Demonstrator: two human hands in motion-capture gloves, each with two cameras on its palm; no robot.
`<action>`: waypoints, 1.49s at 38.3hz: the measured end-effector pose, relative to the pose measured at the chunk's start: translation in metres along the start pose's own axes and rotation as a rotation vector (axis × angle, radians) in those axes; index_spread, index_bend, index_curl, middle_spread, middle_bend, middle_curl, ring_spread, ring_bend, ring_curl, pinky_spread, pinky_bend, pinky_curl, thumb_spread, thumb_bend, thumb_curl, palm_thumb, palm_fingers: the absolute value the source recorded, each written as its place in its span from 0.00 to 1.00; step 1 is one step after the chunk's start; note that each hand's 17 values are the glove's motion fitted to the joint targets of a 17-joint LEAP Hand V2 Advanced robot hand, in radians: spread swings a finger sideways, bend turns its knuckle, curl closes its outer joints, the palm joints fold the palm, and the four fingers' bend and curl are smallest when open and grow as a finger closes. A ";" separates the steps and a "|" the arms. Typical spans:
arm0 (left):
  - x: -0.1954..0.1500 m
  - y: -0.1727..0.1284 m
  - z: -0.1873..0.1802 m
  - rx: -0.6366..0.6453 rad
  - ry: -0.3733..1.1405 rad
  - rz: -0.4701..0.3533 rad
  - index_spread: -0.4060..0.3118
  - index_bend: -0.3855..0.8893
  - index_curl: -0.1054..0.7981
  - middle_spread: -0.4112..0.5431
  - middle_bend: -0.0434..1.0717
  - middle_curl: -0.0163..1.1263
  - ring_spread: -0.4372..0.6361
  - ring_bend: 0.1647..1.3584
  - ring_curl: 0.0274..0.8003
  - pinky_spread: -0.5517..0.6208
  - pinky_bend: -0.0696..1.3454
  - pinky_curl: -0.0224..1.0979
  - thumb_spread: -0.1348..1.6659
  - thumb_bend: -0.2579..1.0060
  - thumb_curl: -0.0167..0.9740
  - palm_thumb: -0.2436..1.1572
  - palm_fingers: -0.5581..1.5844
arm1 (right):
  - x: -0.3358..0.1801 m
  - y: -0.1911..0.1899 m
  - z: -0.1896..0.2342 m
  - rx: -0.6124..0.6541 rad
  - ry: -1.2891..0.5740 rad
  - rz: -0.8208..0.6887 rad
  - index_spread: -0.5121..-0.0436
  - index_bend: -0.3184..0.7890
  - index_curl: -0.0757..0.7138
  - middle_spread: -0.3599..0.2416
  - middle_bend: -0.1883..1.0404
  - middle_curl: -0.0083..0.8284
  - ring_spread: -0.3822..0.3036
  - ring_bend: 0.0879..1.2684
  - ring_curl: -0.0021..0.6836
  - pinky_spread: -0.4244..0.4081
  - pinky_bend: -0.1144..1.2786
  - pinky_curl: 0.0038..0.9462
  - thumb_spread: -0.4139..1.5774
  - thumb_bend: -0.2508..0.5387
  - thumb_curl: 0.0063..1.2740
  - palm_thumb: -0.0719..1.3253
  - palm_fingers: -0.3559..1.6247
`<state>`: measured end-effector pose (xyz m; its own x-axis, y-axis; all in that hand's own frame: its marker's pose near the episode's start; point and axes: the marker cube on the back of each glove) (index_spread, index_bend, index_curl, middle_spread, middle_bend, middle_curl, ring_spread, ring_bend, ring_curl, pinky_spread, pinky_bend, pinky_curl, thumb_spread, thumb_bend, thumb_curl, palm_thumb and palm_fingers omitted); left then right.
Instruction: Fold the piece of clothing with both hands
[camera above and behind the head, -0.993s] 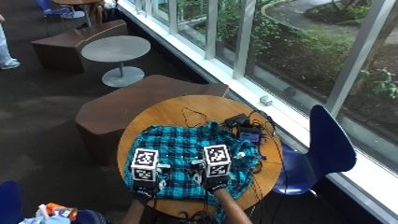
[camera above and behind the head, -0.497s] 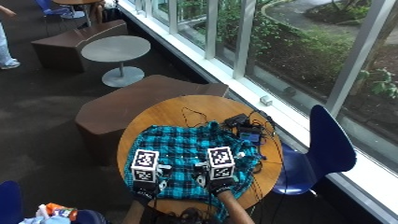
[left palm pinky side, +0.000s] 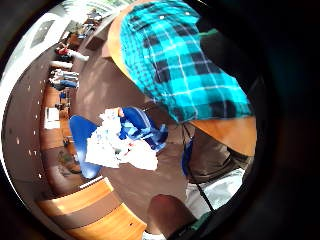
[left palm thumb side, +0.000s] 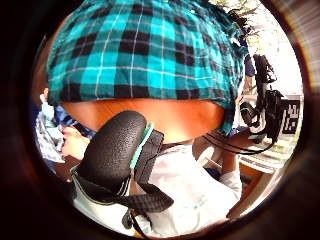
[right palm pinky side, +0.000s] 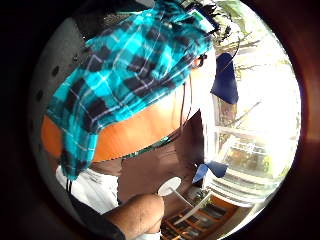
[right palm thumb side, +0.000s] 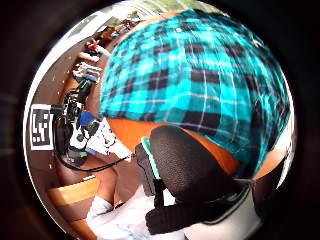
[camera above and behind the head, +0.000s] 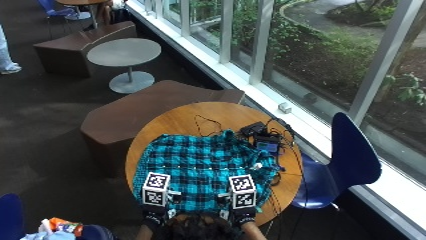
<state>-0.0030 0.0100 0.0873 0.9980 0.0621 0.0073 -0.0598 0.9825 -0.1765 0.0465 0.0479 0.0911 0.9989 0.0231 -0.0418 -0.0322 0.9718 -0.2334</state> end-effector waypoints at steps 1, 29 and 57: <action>-0.002 -0.001 0.007 -0.023 -0.006 0.004 0.45 0.37 0.29 0.46 0.22 0.31 0.55 0.41 0.35 0.66 0.53 0.31 0.71 0.19 0.25 0.27 0.38 | 0.002 0.000 0.007 -0.025 0.003 0.001 0.35 0.34 0.32 0.65 0.33 0.36 0.79 0.22 0.35 0.88 0.48 0.35 0.80 0.30 0.19 0.21 0.25; -0.032 -0.001 -0.009 0.576 0.057 0.005 0.19 0.41 0.45 0.13 0.40 0.41 0.12 0.42 0.41 0.20 0.56 0.35 0.83 0.36 0.34 0.60 0.90 | 0.041 -0.009 -0.015 0.471 -0.015 -0.064 0.43 0.43 0.47 0.25 0.42 0.47 0.22 0.44 0.51 0.29 0.47 0.35 0.87 0.60 0.29 0.63 0.84; -0.099 -0.239 -0.035 -0.173 0.052 -0.019 0.12 0.43 0.53 0.03 0.60 0.49 0.04 0.69 0.62 0.12 0.67 0.46 0.81 0.30 0.32 0.63 0.89 | 0.033 -0.276 -0.083 -0.030 -0.227 0.026 0.47 0.49 0.59 0.26 0.70 0.65 0.25 0.68 0.73 0.17 0.56 0.47 0.77 0.29 0.26 0.53 0.91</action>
<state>-0.0869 -0.2368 0.0943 0.9988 0.0298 -0.0381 -0.0411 0.9381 -0.3439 0.0855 -0.2388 0.0739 0.9799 0.1032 0.1708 -0.0555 0.9630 -0.2638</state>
